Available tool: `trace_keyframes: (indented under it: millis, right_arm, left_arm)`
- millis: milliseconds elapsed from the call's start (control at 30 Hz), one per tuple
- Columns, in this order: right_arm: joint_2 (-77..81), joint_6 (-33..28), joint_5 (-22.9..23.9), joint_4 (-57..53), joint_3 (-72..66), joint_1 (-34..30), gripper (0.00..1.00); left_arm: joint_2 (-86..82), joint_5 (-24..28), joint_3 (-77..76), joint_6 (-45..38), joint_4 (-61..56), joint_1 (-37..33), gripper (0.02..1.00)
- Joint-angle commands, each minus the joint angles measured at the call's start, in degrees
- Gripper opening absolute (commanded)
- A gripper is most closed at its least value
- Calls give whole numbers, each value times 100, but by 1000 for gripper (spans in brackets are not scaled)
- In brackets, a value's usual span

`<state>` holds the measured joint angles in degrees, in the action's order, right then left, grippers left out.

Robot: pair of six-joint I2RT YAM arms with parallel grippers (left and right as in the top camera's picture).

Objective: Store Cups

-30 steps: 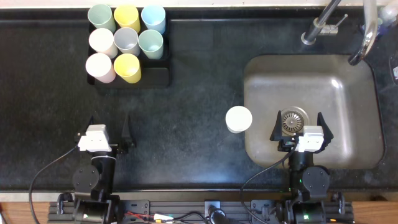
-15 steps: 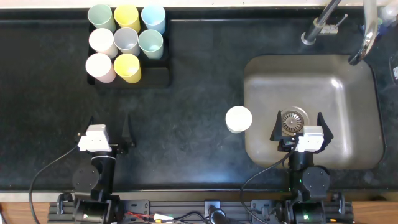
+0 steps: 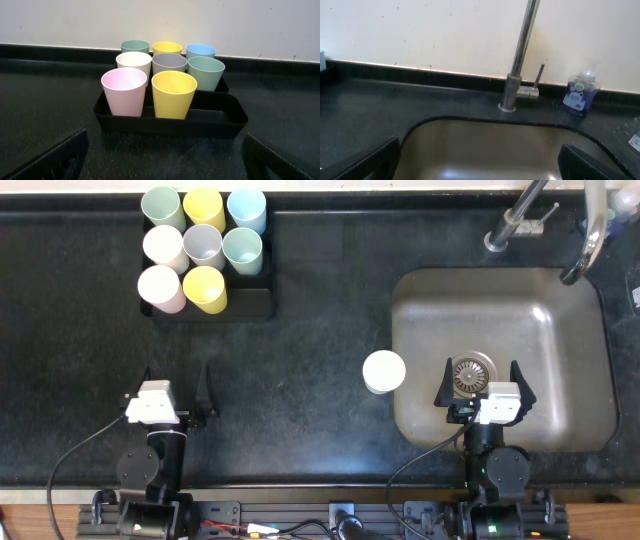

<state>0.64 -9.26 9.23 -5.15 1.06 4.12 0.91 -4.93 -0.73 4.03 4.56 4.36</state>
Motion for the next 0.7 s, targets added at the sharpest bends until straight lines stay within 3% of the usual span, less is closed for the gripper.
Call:
trace_keyframes:
  millis: [33,233,367,500,700]
  right_arm:
    - [-44,-17,2,44,-24,-39,998]
    - [94,-15,-44,-328,699,-37,996]
    - [1193,20,-219,-1764,2356,-35,998]
    - [3403,22,-212,-3582,4542,4,996]
    - [6653,26,-262,-6747,7868,603,996]
  left_arm:
    - [-76,17,28,-125,-11,-59,998]
    - [-76,17,28,-125,-13,-59,996]
    - [-76,17,28,-125,-11,-59,998]
    - [-76,17,28,-125,-13,-59,998]
    - [-76,17,28,-125,-13,-59,998]
